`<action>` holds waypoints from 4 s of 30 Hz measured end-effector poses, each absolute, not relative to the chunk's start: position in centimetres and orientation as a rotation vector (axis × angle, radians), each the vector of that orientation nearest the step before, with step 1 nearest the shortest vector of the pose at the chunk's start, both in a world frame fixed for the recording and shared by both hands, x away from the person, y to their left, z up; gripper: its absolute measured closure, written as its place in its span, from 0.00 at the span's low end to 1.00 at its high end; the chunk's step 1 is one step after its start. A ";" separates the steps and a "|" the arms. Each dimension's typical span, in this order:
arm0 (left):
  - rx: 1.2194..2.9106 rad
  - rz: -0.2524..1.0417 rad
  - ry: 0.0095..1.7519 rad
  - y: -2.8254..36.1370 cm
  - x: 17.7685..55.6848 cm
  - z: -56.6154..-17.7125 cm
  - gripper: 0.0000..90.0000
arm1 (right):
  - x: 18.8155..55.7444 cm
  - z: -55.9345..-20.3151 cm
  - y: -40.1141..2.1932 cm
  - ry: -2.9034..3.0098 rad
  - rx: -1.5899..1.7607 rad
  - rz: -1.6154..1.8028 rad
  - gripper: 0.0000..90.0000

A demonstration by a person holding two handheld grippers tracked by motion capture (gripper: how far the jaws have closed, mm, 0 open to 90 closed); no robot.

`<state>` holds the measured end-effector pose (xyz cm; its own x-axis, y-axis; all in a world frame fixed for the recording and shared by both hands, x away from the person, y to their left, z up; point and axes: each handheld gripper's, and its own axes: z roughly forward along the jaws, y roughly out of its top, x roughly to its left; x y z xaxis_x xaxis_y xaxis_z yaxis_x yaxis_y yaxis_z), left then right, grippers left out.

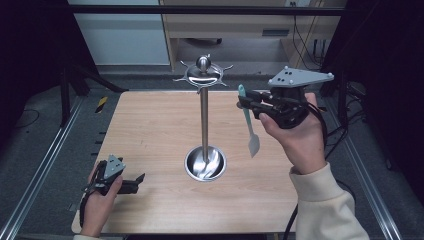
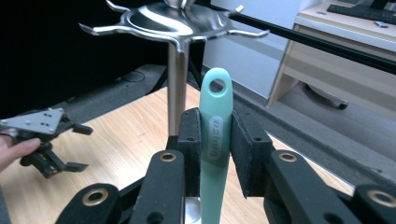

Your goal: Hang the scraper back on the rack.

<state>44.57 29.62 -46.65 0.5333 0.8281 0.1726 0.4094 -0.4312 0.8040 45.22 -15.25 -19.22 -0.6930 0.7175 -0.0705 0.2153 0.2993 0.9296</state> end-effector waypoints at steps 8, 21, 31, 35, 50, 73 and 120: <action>2.045 0.738 1.000 29.6 44.6 -46.7 0.03 | 44.8 -18.8 -15.0 2.090 0.807 1.417 0.83; 2.048 0.733 0.997 29.6 44.6 -46.7 0.03 | 44.4 -18.4 -14.1 2.105 0.775 1.414 0.83; 2.047 0.733 1.000 29.6 44.6 -46.7 0.03 | 45.4 -18.2 -13.6 2.128 0.783 1.399 0.83; 2.046 0.736 1.001 29.6 44.5 -46.7 0.03 | 45.5 -18.1 -13.3 2.134 0.784 1.398 0.83; 2.047 0.734 0.999 29.6 44.5 -46.7 0.03 | 46.1 -18.4 -12.7 2.144 0.793 1.394 0.83; 2.050 0.735 0.997 29.5 44.5 -46.7 0.03 | 46.7 -19.0 -12.0 2.132 0.799 1.425 0.82; 2.048 0.734 1.002 29.6 44.5 -46.7 0.03 | 45.9 -21.4 -16.1 1.921 0.939 1.257 0.20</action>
<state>44.47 29.58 -46.65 0.5335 0.8285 0.1702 0.4124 -0.4305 0.8029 45.92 -16.08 -21.36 -0.5328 0.8358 -0.1327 0.2131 0.2843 0.9348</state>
